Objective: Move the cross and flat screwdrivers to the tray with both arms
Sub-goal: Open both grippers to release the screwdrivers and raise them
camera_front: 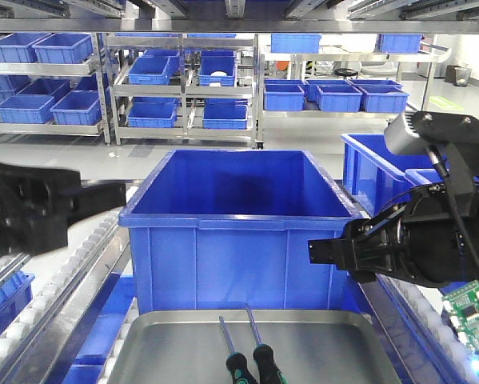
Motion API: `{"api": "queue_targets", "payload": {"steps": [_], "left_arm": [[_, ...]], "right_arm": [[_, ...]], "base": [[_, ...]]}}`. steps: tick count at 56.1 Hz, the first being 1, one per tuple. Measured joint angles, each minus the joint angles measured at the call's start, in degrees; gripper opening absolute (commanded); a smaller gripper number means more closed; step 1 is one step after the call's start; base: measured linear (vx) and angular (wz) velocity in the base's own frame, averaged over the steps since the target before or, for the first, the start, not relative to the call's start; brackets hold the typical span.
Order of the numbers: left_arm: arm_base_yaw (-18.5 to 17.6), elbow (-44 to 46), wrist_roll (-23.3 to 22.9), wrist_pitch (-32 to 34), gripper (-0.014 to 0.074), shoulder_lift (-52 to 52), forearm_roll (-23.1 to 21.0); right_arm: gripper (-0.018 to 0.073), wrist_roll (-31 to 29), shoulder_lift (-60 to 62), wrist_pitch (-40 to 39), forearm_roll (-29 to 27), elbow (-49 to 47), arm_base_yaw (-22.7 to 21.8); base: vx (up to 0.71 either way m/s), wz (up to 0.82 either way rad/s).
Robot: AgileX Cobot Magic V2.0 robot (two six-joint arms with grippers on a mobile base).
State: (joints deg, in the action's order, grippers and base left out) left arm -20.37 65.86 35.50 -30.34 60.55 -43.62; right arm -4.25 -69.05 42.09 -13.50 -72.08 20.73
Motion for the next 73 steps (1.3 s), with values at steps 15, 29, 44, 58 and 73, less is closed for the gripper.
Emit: {"api": "queue_targets", "payload": {"steps": [15, 29, 44, 58, 73], "left_arm": [[0.00, 0.00, 0.00, -4.31, 0.0533, 0.11, 0.56], [0.00, -0.05, -0.38, -3.56, 0.0433, -0.01, 4.47], [0.36, -16.89, -5.97, 12.68, 0.0004, -11.63, 12.43], [6.32, -43.86, -12.09, 27.26, -0.0004, -31.10, 20.74], [14.78, -64.44, -28.71, 28.29, -0.0004, -53.29, 41.60]], "right_arm": [[0.0418, 0.00, 0.00, 0.05, 0.00, 0.00, 0.00], [0.0363, 0.00, 0.00, 0.05, 0.00, 0.00, 0.00], [0.0318, 0.00, 0.00, 0.11, 0.00, 0.00, 0.00], [0.0280, 0.00, 0.00, 0.15, 0.00, 0.00, 0.00], [0.0249, 0.00, 0.00, 0.15, 0.00, 0.00, 0.00]], "base": [[0.00, 0.00], [0.00, 0.00], [0.00, 0.00], [0.00, 0.00], [0.00, 0.00]]}}
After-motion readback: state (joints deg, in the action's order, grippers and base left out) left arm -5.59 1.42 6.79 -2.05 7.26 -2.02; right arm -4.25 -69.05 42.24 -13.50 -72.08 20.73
